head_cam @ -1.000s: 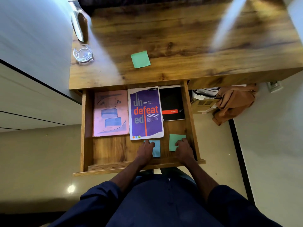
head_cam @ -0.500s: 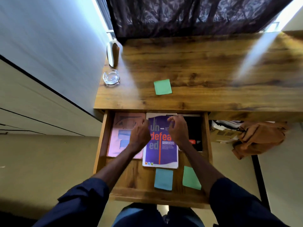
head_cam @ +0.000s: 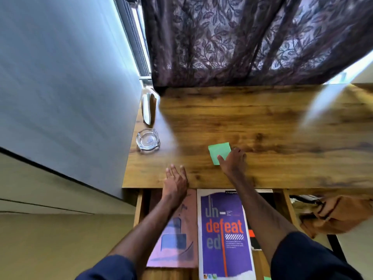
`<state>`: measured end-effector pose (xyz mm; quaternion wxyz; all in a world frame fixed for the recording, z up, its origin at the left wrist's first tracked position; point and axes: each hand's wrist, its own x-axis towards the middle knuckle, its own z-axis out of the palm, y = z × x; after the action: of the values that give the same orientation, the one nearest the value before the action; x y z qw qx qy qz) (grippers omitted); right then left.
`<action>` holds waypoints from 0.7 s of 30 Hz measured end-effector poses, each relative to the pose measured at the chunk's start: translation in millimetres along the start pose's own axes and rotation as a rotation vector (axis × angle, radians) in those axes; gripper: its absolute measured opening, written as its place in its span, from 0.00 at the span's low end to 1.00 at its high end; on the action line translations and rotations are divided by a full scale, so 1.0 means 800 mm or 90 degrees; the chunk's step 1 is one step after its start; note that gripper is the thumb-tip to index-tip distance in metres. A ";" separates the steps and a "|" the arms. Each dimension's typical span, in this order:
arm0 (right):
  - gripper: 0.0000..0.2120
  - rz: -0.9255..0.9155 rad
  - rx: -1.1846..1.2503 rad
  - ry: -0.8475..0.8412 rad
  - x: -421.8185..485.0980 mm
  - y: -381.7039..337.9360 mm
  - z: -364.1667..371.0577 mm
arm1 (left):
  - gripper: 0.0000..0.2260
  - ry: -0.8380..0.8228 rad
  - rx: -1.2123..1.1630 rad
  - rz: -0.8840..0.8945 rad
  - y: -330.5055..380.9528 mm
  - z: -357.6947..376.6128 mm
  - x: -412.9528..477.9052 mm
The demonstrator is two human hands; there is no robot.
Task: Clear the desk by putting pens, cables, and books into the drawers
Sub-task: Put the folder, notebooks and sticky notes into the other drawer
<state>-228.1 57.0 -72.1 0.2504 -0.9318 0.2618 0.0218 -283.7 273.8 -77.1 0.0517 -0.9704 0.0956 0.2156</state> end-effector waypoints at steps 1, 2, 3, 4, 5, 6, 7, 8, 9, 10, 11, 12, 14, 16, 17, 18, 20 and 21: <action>0.37 0.023 -0.023 -0.005 0.004 -0.006 0.005 | 0.29 0.004 0.002 -0.003 0.001 0.000 0.000; 0.39 0.042 -0.039 -0.012 0.009 -0.011 0.010 | 0.29 0.011 0.006 -0.004 0.002 0.001 0.000; 0.40 0.059 -0.042 -0.022 0.012 -0.016 0.012 | 0.29 0.015 0.004 -0.005 0.003 0.000 -0.002; 0.41 0.074 -0.034 -0.035 0.015 -0.017 0.016 | 0.30 0.020 -0.003 -0.005 0.003 0.000 -0.003; 0.43 0.082 -0.022 -0.047 0.015 -0.019 0.017 | 0.30 0.031 -0.006 -0.002 0.002 0.000 -0.004; 0.45 0.094 -0.008 -0.060 0.012 -0.018 0.018 | 0.31 0.040 -0.001 0.003 0.001 0.003 -0.003; 0.46 0.101 0.007 -0.070 0.006 -0.019 0.017 | 0.32 0.041 -0.004 0.003 0.000 0.001 -0.004; 0.46 0.104 0.013 -0.082 -0.003 -0.018 0.016 | 0.33 0.033 -0.008 0.003 -0.001 0.000 -0.004; 0.44 0.104 0.012 -0.095 -0.013 -0.016 0.014 | 0.35 0.025 -0.008 0.005 -0.001 0.000 -0.004; 0.40 0.103 0.008 -0.108 -0.024 -0.013 0.014 | 0.37 0.024 -0.004 0.008 -0.001 0.001 -0.004; 0.37 0.104 0.007 -0.116 -0.037 -0.013 0.012 | 0.36 0.027 -0.002 0.009 -0.002 0.002 -0.004; 0.33 0.105 0.015 -0.120 -0.047 -0.011 0.011 | 0.34 0.031 -0.003 0.010 -0.002 0.003 -0.004; 0.28 0.110 0.028 -0.122 -0.065 -0.008 0.012 | 0.32 0.043 -0.011 0.008 -0.003 0.006 -0.001; 0.24 0.105 0.022 -0.118 -0.082 -0.005 0.014 | 0.32 0.050 -0.007 0.015 -0.003 0.007 -0.001; 0.20 0.103 0.031 -0.118 -0.091 -0.004 0.015 | 0.33 0.049 -0.011 0.018 -0.003 0.007 -0.001; 0.18 0.098 0.050 -0.127 -0.101 -0.002 0.016 | 0.33 0.047 -0.015 0.023 -0.003 0.008 0.000; 0.16 0.097 0.109 -0.137 -0.122 0.006 0.015 | 0.33 0.043 -0.012 0.037 -0.009 0.012 0.005; 0.16 0.096 0.133 -0.138 -0.135 0.008 0.011 | 0.32 0.044 -0.010 0.050 -0.013 0.013 0.006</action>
<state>-323.7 108.3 -63.9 0.3705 -0.8706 0.3033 0.1133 -281.2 285.0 -88.1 0.0324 -0.9731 0.1338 0.1846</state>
